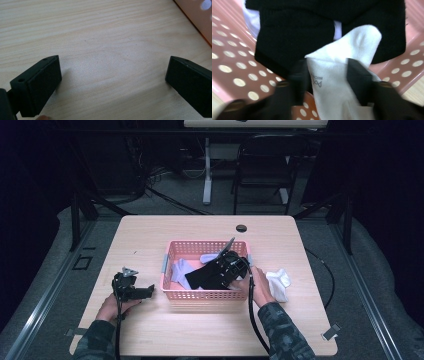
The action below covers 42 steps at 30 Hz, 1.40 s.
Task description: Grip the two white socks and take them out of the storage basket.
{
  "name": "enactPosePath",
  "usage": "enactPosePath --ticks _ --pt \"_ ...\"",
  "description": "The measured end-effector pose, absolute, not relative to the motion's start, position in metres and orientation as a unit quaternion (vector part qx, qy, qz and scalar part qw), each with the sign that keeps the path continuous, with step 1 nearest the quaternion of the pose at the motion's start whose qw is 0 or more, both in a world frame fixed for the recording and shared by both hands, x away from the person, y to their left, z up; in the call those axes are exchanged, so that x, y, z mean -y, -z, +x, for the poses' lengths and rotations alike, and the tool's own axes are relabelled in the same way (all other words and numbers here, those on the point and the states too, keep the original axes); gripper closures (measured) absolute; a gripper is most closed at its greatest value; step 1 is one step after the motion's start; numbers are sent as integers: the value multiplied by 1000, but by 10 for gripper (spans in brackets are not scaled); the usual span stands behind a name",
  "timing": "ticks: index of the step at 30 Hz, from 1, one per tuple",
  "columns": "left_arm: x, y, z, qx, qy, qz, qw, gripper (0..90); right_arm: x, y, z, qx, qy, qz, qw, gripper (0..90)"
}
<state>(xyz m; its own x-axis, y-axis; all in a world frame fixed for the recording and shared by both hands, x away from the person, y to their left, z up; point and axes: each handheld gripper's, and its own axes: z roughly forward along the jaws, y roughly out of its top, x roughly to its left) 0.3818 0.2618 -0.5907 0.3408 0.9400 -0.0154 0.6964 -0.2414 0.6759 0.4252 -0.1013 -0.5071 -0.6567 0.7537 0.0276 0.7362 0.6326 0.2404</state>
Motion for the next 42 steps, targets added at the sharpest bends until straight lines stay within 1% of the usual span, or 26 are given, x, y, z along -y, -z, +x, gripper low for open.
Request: enactPosePath --ticks 1,2,3,4,5,6,10,12,16,27,28,42 --pt "-262 591 382 -537 -202 761 301 1 100 509 425 -904 -110 411 37 631" --pt "-262 591 382 -537 -202 761 301 1 99 509 426 -906 -104 409 39 705" --pt "-262 591 382 -537 -202 761 301 1 99 510 426 -905 -105 410 39 745" --pt "-262 591 382 -537 -202 761 301 0 99 510 426 -905 -105 410 39 745" --pt "-262 591 382 -537 -202 761 301 0 99 510 426 -905 -104 410 40 785" --pt "-262 591 382 -537 -202 761 301 1 100 510 425 -903 -108 413 42 858" --pt "-262 591 382 -537 -202 761 301 1 102 506 424 -901 -114 416 42 866" --pt "-262 591 382 -537 -202 761 301 1 104 500 424 -903 -114 412 44 867" --pt "-262 591 382 -537 -202 761 301 1 108 489 421 -894 -150 419 51 868" --pt "-262 591 382 -537 -202 761 301 1 117 460 419 -884 -197 422 50 871" --pt "-262 591 382 -538 -202 761 301 1 118 458 419 -884 -200 418 59 870" --pt "-262 591 382 -537 -202 761 301 1 127 424 417 -873 -244 416 72 872"
